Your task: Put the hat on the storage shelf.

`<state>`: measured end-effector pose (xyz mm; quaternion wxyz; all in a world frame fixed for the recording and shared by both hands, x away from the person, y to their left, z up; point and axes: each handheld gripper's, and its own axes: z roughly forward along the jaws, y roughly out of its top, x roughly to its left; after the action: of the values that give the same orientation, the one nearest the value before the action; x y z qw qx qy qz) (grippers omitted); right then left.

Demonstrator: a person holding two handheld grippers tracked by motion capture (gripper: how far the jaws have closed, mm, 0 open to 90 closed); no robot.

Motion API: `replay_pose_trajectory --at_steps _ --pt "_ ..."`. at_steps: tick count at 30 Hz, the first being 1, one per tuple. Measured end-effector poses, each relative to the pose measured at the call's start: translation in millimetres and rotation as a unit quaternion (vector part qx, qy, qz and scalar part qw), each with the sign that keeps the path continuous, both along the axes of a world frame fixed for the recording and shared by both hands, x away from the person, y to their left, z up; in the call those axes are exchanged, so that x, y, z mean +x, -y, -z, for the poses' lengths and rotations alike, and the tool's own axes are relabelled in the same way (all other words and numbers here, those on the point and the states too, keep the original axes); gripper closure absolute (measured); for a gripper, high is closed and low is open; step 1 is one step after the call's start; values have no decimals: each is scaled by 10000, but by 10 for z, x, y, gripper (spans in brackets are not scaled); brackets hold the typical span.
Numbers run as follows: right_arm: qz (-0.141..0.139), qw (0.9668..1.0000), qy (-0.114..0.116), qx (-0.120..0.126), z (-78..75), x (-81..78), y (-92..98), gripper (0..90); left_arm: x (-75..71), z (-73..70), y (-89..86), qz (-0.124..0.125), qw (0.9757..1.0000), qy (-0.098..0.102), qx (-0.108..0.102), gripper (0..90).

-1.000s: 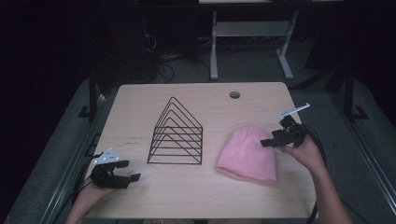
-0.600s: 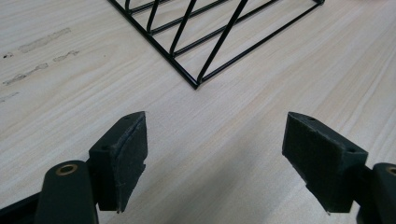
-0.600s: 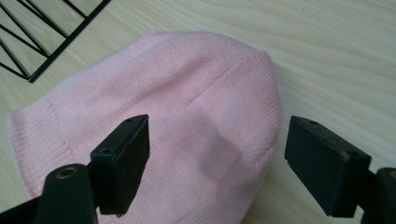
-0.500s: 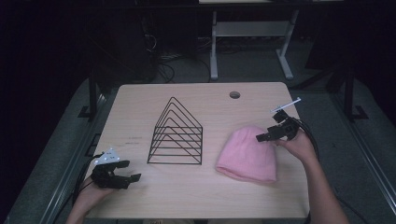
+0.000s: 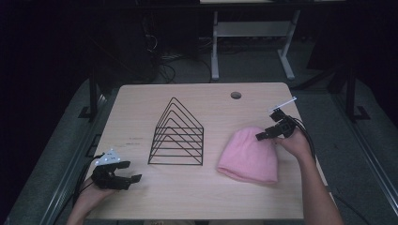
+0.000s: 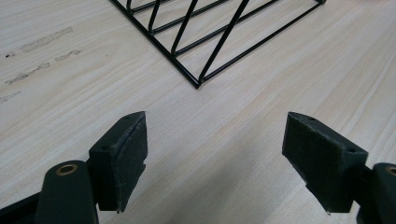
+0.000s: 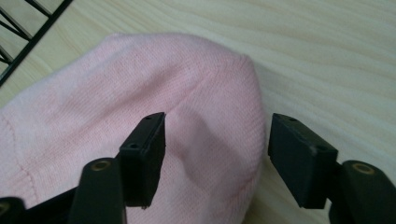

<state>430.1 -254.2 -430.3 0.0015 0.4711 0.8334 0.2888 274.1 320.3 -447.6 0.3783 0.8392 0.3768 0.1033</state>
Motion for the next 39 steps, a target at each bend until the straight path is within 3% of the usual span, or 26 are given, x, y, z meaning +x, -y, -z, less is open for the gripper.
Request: replay_pose_trajectory --at_steps 5,20,23,28,39 --pt "53 9999 -102 -104 45 53 -23 398 -1 3 2 -21 10000 6 -35 224" --pt "97 9989 -444 -97 188 91 -31 493 -1 9 2 6 10000 0 25 225" --pt "129 9987 -489 43 204 83 -8 524 -1 11 5 9 10000 4 27 224" --pt "109 9986 -513 44 208 84 -13 579 1 16 15 29 10000 -4 50 225" --pt "17 9977 -615 294 201 74 -9 727 6 31 20 22 10000 -27 31 225"
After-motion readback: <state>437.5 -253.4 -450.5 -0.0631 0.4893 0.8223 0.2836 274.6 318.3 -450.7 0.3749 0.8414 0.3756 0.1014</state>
